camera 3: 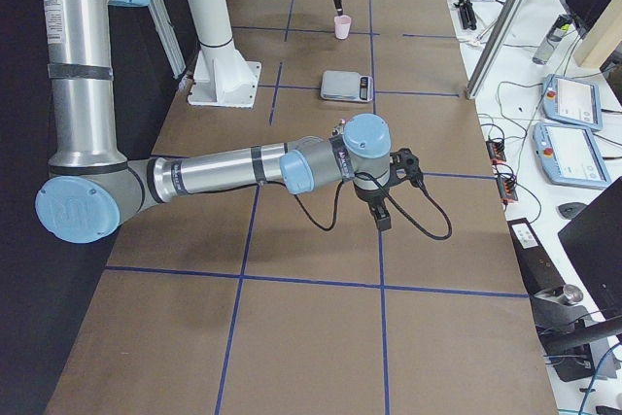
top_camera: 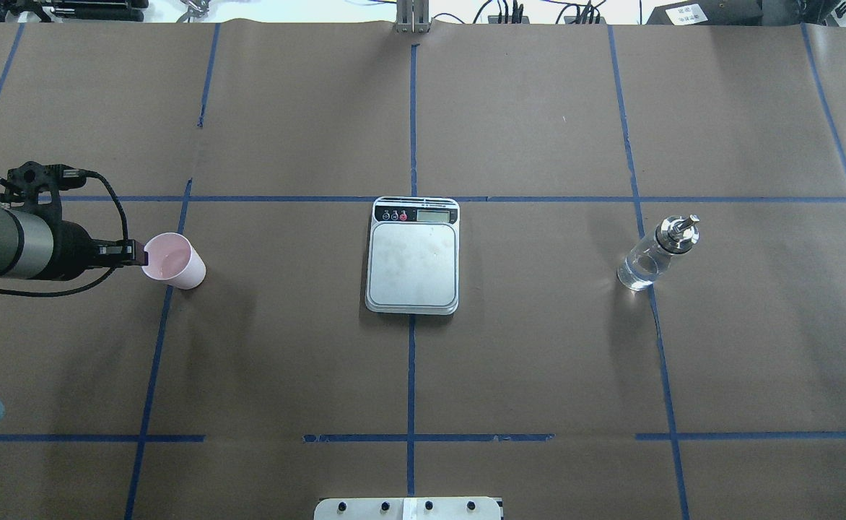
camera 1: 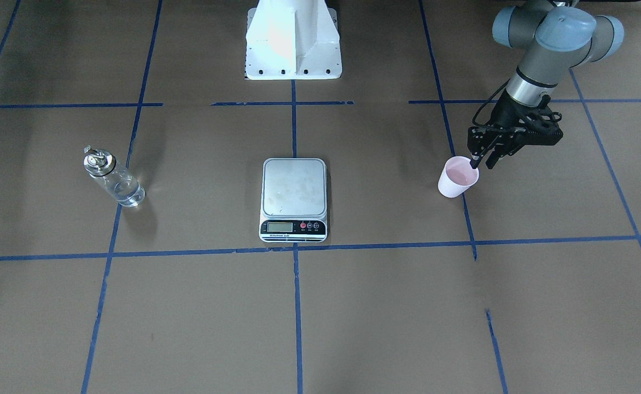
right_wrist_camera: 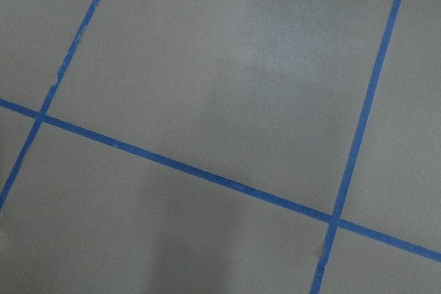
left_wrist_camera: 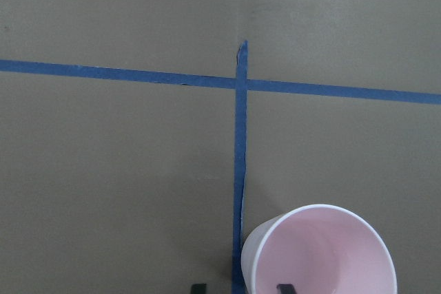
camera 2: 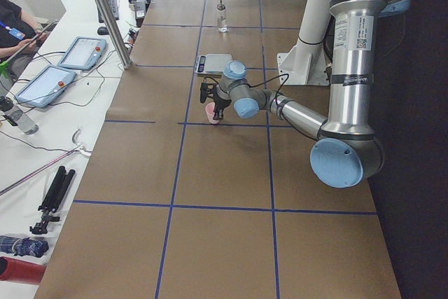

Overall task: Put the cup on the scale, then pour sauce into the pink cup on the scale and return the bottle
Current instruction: 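Reach the left gripper down to the pink cup and grasp it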

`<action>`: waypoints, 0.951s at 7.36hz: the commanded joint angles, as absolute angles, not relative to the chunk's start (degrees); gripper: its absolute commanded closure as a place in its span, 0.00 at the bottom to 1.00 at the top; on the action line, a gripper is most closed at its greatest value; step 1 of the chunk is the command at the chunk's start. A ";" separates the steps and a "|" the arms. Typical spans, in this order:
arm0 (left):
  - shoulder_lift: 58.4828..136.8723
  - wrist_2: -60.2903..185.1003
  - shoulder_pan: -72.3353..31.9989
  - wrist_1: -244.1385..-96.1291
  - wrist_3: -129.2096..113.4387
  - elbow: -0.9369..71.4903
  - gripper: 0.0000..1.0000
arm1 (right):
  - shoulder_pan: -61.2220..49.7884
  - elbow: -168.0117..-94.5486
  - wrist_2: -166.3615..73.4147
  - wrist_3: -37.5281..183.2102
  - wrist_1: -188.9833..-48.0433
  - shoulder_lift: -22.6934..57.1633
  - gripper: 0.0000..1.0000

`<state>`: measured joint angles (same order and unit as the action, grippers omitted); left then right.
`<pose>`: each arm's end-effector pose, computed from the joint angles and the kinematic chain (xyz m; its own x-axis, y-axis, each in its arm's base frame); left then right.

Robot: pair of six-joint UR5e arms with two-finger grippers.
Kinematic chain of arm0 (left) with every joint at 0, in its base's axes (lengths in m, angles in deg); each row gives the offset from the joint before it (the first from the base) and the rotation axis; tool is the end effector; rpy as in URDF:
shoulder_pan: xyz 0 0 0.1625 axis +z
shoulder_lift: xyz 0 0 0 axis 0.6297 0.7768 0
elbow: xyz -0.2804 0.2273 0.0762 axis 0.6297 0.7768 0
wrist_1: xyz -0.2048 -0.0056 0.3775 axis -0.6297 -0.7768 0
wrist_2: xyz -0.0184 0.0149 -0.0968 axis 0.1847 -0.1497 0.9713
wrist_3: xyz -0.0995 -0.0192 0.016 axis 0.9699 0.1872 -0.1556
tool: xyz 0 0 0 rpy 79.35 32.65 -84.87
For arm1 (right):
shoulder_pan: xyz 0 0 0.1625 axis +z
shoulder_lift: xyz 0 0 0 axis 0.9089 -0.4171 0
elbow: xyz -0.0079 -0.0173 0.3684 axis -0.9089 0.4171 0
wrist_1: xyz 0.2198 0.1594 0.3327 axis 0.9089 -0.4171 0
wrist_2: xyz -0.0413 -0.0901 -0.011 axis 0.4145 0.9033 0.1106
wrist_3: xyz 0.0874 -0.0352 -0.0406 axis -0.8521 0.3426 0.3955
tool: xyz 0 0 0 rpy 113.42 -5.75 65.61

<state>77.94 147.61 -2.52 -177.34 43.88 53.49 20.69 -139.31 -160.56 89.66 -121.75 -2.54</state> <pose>0.3231 -0.4250 0.3790 0.6027 -0.0238 -0.7976 0.2440 0.9572 0.1558 0.0221 -0.5241 0.4797 0.6602 -0.3184 0.6803 0.0679 0.9273 0.3681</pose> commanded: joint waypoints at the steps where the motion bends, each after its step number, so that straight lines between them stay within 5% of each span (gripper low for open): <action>1: 78.26 147.48 -1.85 -177.34 43.92 53.21 0.59 | 20.70 -139.27 -160.56 89.69 -121.75 -2.69 0.00; 4: 80.45 146.87 -1.23 -177.25 44.80 51.37 0.97 | 20.70 -139.27 -160.56 89.69 -121.75 -2.69 0.00; 7: 81.07 147.13 -1.23 -174.29 44.36 53.28 1.00 | 20.70 -139.36 -160.65 89.69 -121.75 -2.69 0.00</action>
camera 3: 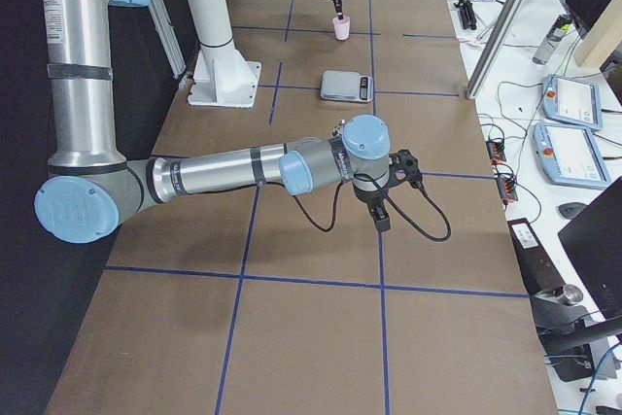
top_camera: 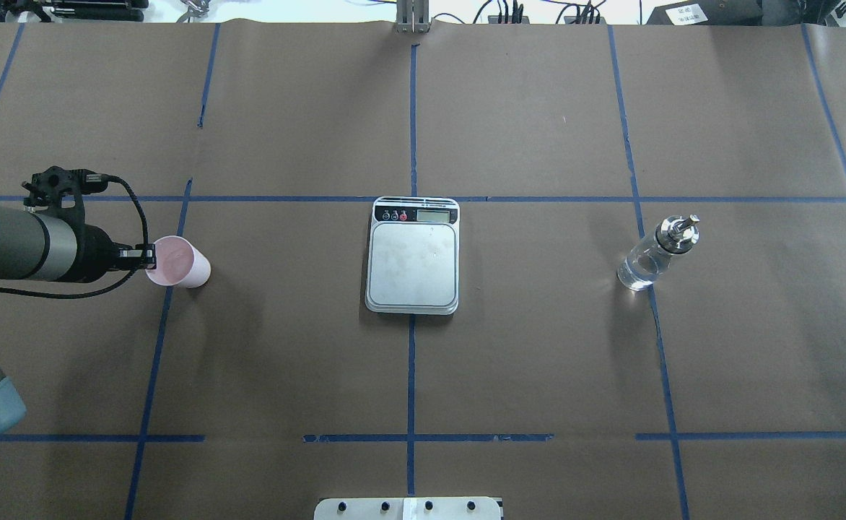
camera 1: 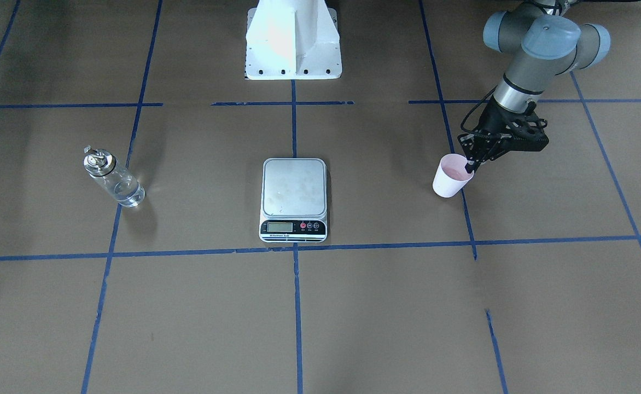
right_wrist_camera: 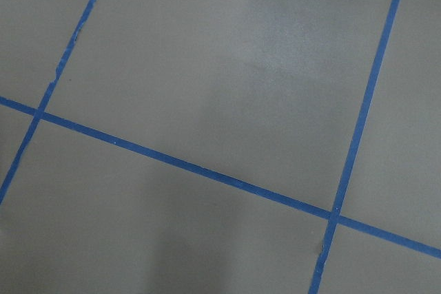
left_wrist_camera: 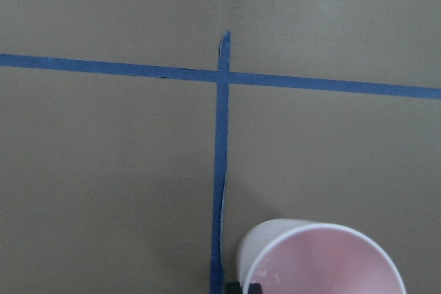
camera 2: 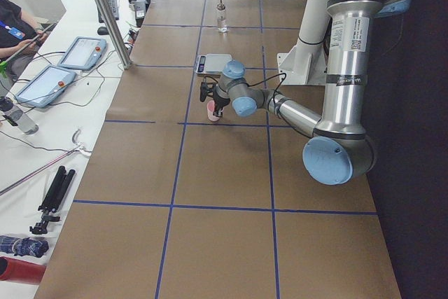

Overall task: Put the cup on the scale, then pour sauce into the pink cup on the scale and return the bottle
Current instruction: 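Reach the left gripper down to the pink cup and grasp it, then carry the pink cup with the left gripper onto the scale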

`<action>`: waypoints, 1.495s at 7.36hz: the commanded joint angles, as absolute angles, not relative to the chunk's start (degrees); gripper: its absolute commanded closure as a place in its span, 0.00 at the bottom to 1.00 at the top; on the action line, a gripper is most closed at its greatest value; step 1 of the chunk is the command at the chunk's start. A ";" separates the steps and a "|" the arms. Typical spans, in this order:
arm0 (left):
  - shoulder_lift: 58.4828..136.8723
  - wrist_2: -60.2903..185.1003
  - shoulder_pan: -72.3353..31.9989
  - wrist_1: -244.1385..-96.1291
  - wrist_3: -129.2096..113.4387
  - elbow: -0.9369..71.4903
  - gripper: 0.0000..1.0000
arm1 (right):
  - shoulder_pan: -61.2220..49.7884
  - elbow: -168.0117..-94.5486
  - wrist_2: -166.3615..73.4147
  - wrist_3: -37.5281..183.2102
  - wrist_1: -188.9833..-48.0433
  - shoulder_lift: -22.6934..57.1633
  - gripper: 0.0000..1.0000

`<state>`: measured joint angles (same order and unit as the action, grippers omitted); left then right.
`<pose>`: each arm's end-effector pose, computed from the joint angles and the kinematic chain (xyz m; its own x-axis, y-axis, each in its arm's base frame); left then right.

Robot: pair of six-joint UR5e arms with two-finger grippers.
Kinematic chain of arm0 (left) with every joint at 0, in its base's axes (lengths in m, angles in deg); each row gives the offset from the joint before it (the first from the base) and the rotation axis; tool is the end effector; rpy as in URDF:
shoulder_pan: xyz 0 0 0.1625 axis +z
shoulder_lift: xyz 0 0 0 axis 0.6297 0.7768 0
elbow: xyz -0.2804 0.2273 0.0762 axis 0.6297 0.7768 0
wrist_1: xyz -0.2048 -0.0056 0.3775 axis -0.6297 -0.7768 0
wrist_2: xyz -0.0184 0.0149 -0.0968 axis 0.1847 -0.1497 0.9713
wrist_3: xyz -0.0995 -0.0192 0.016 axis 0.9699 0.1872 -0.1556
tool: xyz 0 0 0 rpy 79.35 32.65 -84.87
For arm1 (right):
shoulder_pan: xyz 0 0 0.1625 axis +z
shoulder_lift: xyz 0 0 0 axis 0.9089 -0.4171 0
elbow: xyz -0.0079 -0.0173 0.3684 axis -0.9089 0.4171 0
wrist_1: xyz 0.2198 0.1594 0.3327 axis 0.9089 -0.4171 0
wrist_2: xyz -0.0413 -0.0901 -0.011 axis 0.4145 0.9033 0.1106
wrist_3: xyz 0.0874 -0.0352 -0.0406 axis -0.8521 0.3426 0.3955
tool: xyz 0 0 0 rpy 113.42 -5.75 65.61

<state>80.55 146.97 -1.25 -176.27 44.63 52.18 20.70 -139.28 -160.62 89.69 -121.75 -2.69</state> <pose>0.3423 -0.4275 0.3696 0.6009 -0.0222 -0.7990 0.2390 0.9589 0.1531 0.0221 -0.5232 0.4813 0.6596 -0.3168 0.6816 0.0682 0.9283 0.3655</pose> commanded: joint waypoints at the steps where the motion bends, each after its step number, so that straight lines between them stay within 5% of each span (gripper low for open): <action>1: 84.81 147.22 -1.23 -166.78 44.18 55.90 1.00 | 20.78 -139.36 -160.65 89.69 -121.75 -2.69 0.00; 4: 106.58 147.22 0.87 -141.63 44.88 55.24 1.00 | 20.78 -140.15 -160.65 89.69 -121.75 -3.13 0.00; 6: 118.28 147.22 3.59 -141.65 49.25 45.08 1.00 | 20.78 -140.59 -160.65 89.61 -121.75 -3.48 0.00; 10: 123.43 146.96 6.68 -141.66 50.16 41.78 1.00 | 20.78 -140.59 -160.65 89.61 -121.75 -3.57 0.00; 11: 123.43 146.87 7.38 -141.66 50.16 41.34 0.90 | 20.78 -140.94 -160.65 89.61 -121.83 -3.83 0.00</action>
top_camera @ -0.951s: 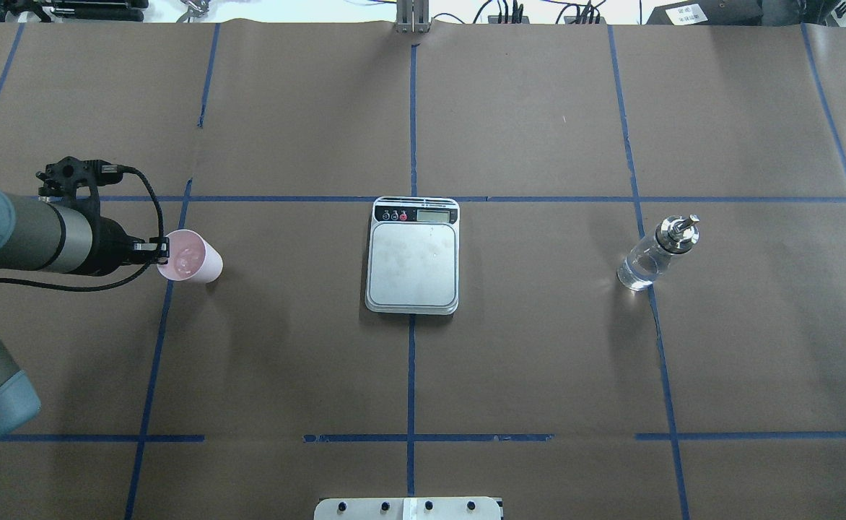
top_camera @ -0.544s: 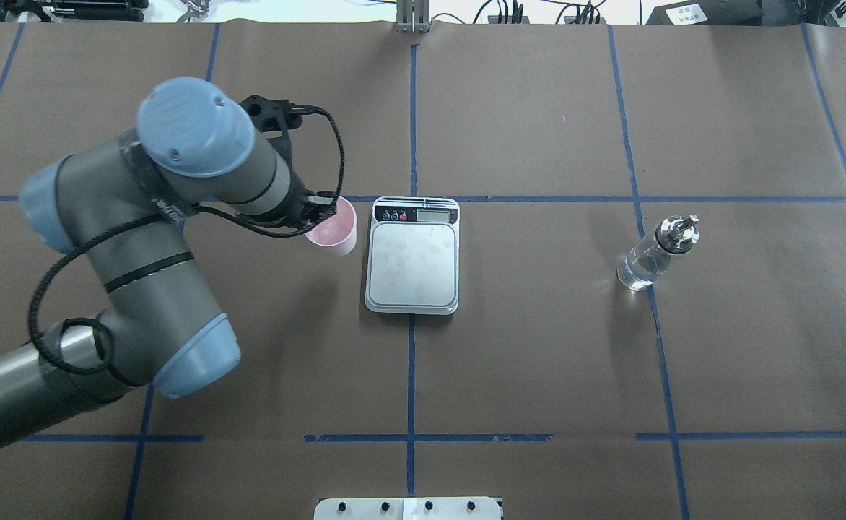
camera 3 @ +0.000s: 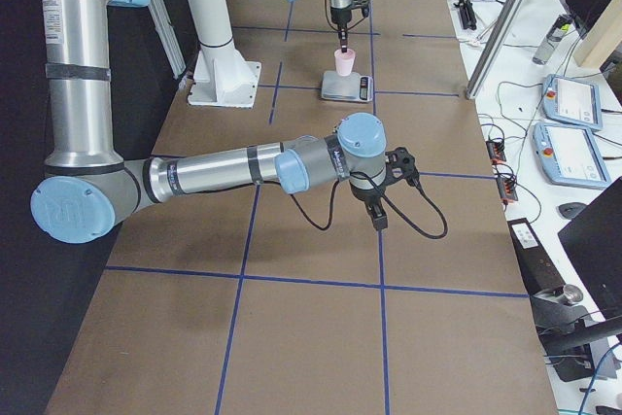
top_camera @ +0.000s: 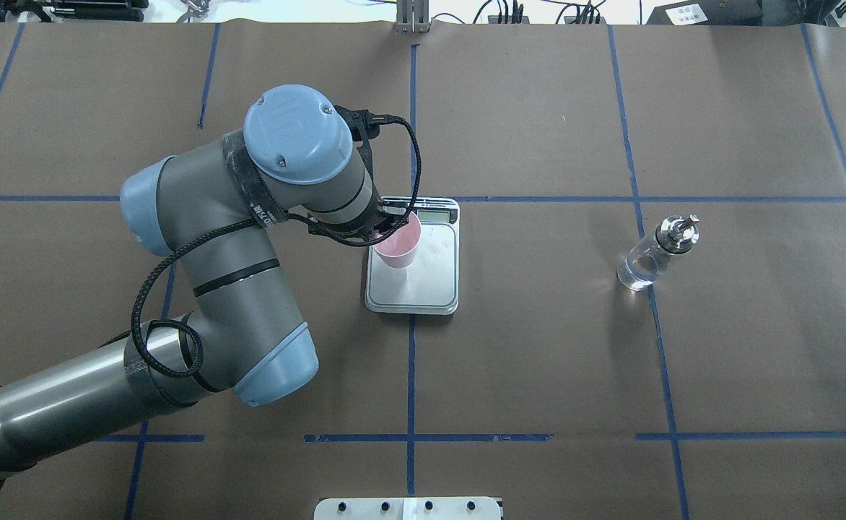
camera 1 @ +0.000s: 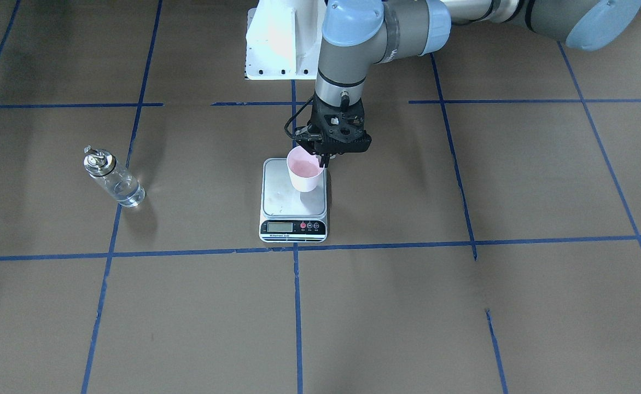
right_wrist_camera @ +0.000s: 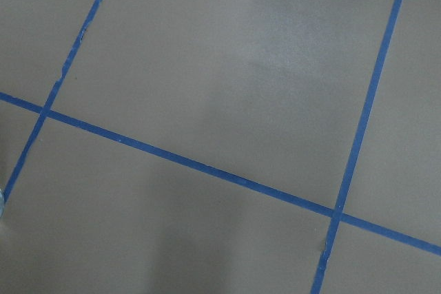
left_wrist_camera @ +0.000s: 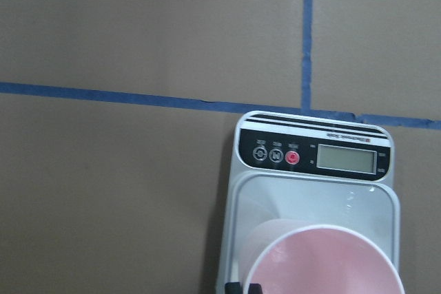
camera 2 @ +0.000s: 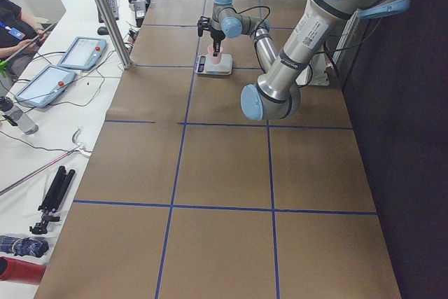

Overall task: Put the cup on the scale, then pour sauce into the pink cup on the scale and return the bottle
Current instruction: 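Carry the pink cup with the left gripper onto the scale, then release the pink cup on the scale and withdraw the left gripper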

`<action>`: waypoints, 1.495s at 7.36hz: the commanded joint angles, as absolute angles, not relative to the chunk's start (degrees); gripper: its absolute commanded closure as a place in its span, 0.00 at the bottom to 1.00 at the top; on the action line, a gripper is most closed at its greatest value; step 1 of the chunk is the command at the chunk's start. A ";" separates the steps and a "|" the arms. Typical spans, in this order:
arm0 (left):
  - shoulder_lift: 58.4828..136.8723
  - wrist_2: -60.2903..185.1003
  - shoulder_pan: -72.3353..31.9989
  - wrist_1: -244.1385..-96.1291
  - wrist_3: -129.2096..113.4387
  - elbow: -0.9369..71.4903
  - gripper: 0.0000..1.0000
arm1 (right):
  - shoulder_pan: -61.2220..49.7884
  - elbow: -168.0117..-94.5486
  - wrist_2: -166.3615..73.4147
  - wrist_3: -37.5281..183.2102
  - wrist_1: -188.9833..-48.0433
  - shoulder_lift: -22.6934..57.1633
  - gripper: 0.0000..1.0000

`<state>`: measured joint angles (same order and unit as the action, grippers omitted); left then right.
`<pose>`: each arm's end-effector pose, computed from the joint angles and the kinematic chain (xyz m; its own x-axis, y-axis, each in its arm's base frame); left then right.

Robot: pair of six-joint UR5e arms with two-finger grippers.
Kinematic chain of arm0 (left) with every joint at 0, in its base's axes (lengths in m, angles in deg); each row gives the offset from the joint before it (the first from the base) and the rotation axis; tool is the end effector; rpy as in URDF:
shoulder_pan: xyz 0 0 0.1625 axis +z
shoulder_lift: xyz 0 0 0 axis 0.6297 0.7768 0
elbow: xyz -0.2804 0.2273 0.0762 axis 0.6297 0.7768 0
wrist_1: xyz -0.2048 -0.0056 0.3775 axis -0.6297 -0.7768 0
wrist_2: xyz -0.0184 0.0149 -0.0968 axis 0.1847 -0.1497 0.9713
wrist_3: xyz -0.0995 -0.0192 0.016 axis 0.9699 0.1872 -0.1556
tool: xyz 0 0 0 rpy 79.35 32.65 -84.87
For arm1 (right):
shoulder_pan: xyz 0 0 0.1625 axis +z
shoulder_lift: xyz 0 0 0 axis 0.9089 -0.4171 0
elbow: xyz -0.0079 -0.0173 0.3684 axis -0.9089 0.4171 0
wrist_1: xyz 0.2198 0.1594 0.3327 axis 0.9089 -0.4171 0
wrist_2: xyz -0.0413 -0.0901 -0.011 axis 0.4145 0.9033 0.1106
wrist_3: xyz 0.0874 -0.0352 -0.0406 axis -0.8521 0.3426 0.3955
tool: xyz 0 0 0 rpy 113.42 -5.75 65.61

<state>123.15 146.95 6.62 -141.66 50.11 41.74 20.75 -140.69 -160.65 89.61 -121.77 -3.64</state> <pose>0.4919 -0.4366 0.0855 0.6144 -0.0521 -0.7873 0.1599 0.9853 0.0595 0.0230 -0.5167 0.4771 0.6592 -0.3203 0.6804 0.0663 0.9260 0.3717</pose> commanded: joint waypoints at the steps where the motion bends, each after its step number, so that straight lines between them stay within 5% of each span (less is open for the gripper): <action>1: 123.43 146.78 7.47 -141.66 50.16 41.25 0.84 | 20.78 -141.03 -160.65 89.61 -121.75 -3.84 0.00; 7: 123.43 145.73 7.65 -141.66 49.81 41.42 0.75 | 20.78 -141.82 -160.65 89.61 -121.75 -4.72 0.00; 8: 123.26 145.73 7.65 -141.57 49.63 42.30 0.65 | 20.78 -141.82 -160.65 89.61 -121.83 -4.72 0.00; 9: 122.65 145.81 7.56 -141.40 49.02 43.00 0.07 | 20.78 -141.99 -160.65 89.17 -121.83 -4.72 0.00; 11: 114.88 145.99 5.82 -140.61 40.63 52.87 0.00 | 20.70 -146.28 -161.00 82.42 -121.75 -4.72 0.00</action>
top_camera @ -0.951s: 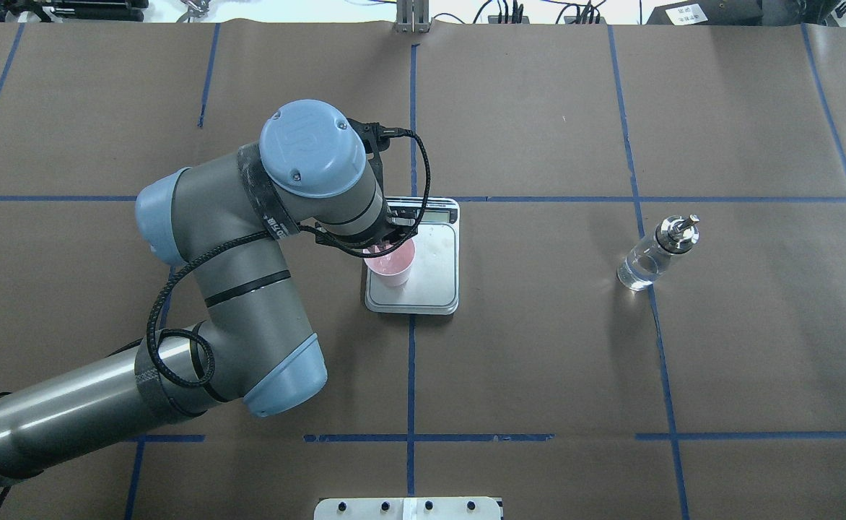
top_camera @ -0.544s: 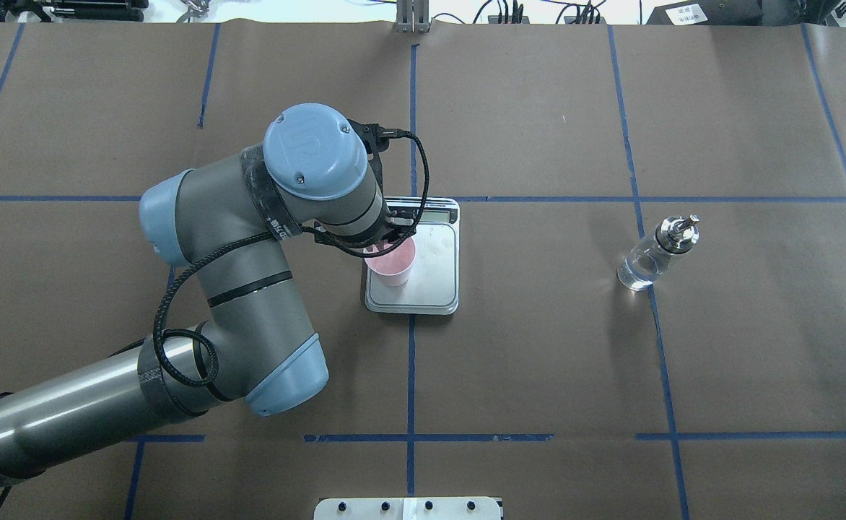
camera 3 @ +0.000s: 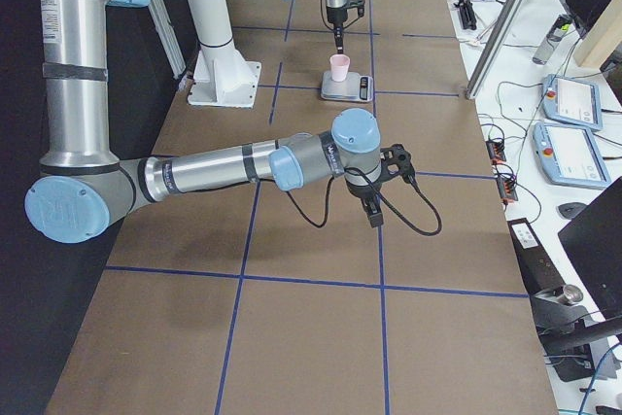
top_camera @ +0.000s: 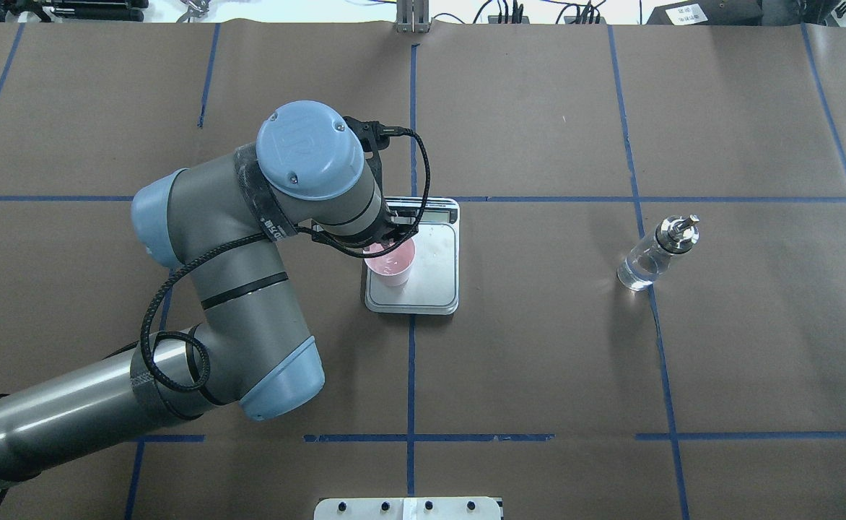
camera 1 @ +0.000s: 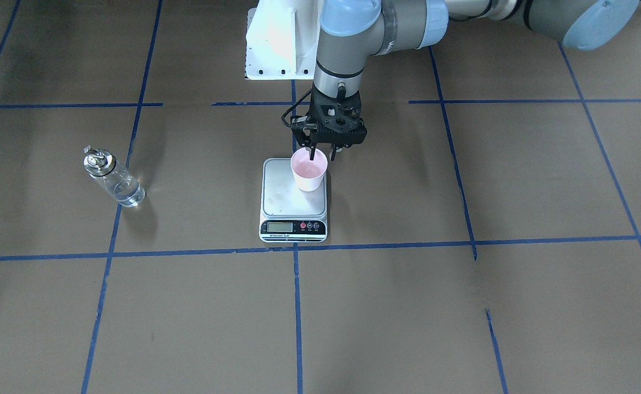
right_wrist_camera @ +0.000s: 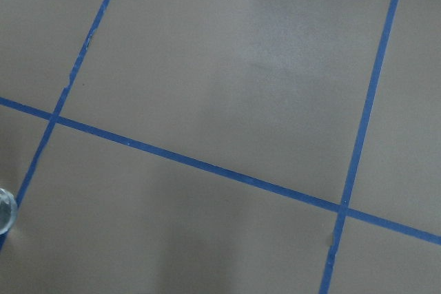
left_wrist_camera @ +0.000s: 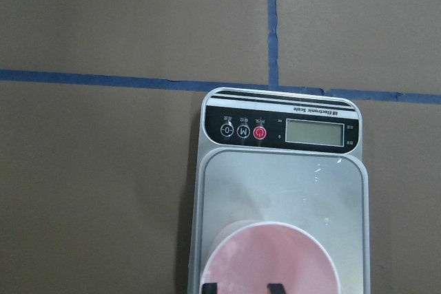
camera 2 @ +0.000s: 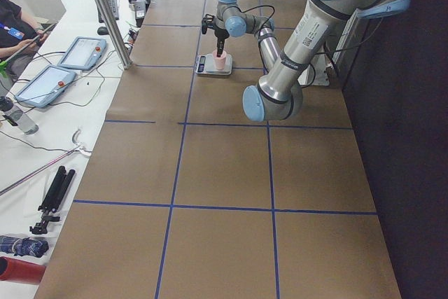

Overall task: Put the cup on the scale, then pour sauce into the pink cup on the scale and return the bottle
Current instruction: 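Release the pink cup on the scale and withdraw the left gripper, then reach the right gripper to the glass sauce bottle and grasp it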

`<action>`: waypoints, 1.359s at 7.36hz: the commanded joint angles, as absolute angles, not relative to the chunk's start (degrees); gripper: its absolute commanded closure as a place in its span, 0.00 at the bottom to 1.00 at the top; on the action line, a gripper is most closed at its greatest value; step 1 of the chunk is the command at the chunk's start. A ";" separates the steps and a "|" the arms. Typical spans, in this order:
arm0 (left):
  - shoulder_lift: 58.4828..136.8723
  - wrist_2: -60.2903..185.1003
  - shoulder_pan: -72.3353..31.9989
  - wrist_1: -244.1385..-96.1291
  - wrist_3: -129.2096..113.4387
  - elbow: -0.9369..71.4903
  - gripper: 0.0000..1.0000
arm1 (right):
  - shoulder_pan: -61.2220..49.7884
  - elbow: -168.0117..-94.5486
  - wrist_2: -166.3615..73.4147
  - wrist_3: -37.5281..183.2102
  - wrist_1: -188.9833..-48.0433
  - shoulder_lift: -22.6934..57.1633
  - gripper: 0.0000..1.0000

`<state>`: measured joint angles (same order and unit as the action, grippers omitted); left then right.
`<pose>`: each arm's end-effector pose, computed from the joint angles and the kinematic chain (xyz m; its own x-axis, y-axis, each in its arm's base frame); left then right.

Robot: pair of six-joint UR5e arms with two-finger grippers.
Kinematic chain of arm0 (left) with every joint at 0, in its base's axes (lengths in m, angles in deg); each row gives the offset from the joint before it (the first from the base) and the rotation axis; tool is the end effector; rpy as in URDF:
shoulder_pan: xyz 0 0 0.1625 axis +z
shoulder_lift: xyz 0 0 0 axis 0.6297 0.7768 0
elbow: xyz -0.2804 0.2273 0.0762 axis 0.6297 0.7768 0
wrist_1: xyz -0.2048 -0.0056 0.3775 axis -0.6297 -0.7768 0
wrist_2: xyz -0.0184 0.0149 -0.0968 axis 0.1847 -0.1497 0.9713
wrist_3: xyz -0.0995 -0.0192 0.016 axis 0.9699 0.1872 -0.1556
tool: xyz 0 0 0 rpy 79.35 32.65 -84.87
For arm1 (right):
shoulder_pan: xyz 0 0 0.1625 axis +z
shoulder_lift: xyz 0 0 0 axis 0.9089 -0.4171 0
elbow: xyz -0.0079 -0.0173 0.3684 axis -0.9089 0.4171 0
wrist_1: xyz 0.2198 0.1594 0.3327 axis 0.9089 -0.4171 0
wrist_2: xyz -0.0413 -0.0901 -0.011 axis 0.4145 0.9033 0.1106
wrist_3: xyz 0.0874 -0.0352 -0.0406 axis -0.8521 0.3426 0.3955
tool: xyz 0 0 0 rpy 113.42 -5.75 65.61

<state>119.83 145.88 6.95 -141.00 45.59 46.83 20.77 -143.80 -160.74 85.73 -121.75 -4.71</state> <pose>0.4718 -0.4217 0.0903 0.6175 0.0361 -0.7858 0.1209 0.9827 0.1402 0.0237 -0.5075 0.4584 0.6594 -0.2821 0.6969 0.0204 0.9333 0.3585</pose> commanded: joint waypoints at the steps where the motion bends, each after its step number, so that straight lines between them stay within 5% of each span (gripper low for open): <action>1: 109.60 146.08 2.93 -139.47 33.44 58.60 0.00 | 20.17 -146.91 -161.78 82.31 -121.75 -4.72 0.00; 5: 92.72 153.79 -19.70 -139.72 -5.44 61.56 0.00 | 11.69 -158.40 -166.02 55.59 -114.30 -7.70 0.00; 8: 89.42 163.86 -44.05 -140.51 -27.43 45.19 0.00 | -8.24 -169.92 -146.48 30.61 -114.28 -7.79 0.00; 10: 85.83 166.03 -46.92 -144.89 -27.10 41.25 0.00 | -21.86 -175.19 -131.82 17.59 -114.28 -9.10 0.00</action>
<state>87.75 164.53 -44.44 -142.46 -26.60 43.83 -13.13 -171.58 -141.44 25.65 -114.30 -8.13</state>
